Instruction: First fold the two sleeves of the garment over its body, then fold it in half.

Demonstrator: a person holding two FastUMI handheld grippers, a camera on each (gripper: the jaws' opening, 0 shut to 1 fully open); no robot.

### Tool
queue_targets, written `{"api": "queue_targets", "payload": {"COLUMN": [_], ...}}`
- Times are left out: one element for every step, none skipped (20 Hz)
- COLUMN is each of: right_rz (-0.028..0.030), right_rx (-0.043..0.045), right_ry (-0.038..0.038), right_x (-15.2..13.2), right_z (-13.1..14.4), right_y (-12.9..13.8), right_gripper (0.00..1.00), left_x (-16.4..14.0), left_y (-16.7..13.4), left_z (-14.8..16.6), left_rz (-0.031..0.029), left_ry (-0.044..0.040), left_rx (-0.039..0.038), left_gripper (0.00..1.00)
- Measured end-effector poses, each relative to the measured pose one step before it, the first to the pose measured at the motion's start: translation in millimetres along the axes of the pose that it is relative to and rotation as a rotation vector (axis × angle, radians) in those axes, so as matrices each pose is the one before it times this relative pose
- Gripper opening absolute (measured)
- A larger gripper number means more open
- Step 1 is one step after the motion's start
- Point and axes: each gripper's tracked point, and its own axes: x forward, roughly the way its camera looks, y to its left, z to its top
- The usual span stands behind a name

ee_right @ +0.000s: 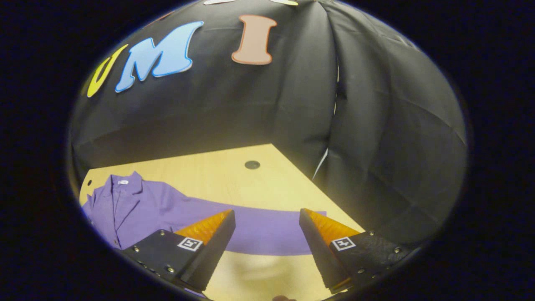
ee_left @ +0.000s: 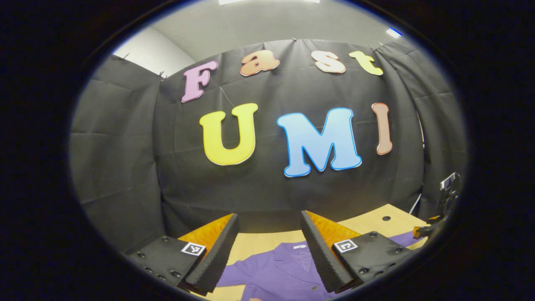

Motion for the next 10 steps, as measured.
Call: {"api": "queue_targets", "payload": {"right_rz": [-0.01146, -0.00556, -0.00439, -0.00335, -0.00552, -0.00502, -0.00464, -0.00563, -0.00341, -0.00586], "right_rx": [-0.00097, -0.00248, 0.00113, 0.00242, 0.00577, 0.0053, 0.00592, 0.0036, 0.00253, 0.00315], "right_ry": [0.02511, 0.0266, 0.02255, 0.02337, 0.02256, 0.02417, 0.01992, 0.01955, 0.02032, 0.01546], "right_x": [9.8, 6.58, 5.63, 5.42, 6.37, 6.92, 5.99, 6.91, 6.14, 3.72], "right_z": [-9.53, -7.65, -9.4, -7.26, -8.68, -7.87, -7.94, -5.01, -8.2, -3.81], "right_y": [-3.62, -3.79, -4.83, -2.39, -5.95, -4.88, -2.86, -2.61, -3.12, -2.84], "right_gripper": [0.96, 0.96, 0.96, 0.96, 0.96, 0.96, 0.96, 0.96, 0.96, 0.96], "left_x": [-1.66, -0.02, -0.79, 0.05, -1.24, -0.62, -0.64, 0.15, -0.86, -0.96], "left_y": [1.72, 2.46, 2.3, 1.47, 1.71, 0.7, -0.38, 0.09, -0.62, -0.16], "left_z": [-2.36, -2.93, -3.11, -1.41, -1.49, -1.62, -1.87, -0.62, -1.38, -1.17], "left_rz": [0.00825, 0.00776, 0.00801, 0.0059, 0.00723, 0.00778, 0.00573, 0.00348, 0.00392, 0.00363], "left_ry": [0.00441, 0.00611, 0.00848, 0.00799, 0.00721, 0.0071, 0.00617, 0.00483, 0.00568, 0.00377], "left_rx": [-0.00003, 0.00002, 0.00082, -0.00035, -0.00037, 0.00098, -0.00001, -0.00014, 0.00024, 0.00011], "left_gripper": [0.99, 0.99, 0.96, 0.98, 0.99, 0.99, 0.99, 0.99, 0.99, 0.99]}}
